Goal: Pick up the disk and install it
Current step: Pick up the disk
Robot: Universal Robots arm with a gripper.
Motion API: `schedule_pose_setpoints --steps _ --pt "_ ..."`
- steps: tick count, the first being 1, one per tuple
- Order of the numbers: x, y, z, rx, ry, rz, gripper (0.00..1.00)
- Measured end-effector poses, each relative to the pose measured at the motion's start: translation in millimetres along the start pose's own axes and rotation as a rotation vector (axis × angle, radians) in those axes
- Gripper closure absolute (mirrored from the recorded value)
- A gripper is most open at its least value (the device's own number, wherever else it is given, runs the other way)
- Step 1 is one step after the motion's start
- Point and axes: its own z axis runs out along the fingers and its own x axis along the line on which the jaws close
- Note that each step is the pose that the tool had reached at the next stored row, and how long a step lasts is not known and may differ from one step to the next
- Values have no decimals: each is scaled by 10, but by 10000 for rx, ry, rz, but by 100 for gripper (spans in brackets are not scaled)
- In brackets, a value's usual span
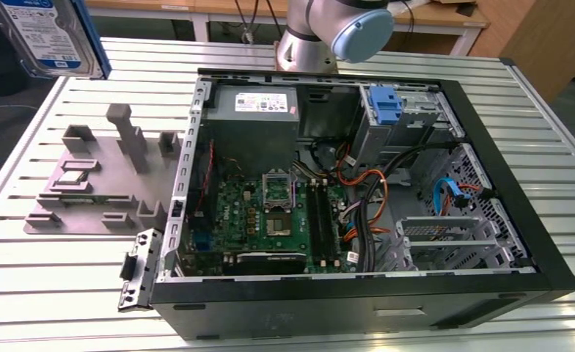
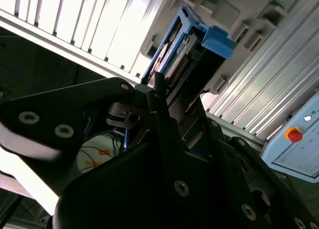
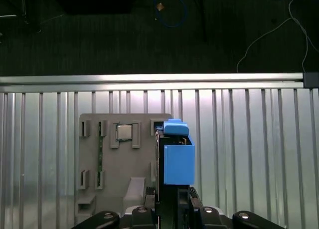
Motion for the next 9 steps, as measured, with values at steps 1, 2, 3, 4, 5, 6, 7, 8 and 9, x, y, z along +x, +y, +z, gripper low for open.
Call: schedule_pose_setpoints --steps 1,2,3,4,5,6,7,8,9 --pt "0 -15 1 3 -1 0 65" --pt "-2 -33 0 2 -1 2 65" --pt "-2 -54 -1 2 -1 1 65" --pt "-3 -76 -2 3 -1 2 65" --pt "-4 -100 -3 3 -1 3 65" --pt "-5 -120 -4 2 -1 2 65" --pt "-5 -128 -4 3 -2 2 65" --pt "-6 -128 -5 4 -2 3 65" --pt "-6 -129 -17 0 -4 3 65"
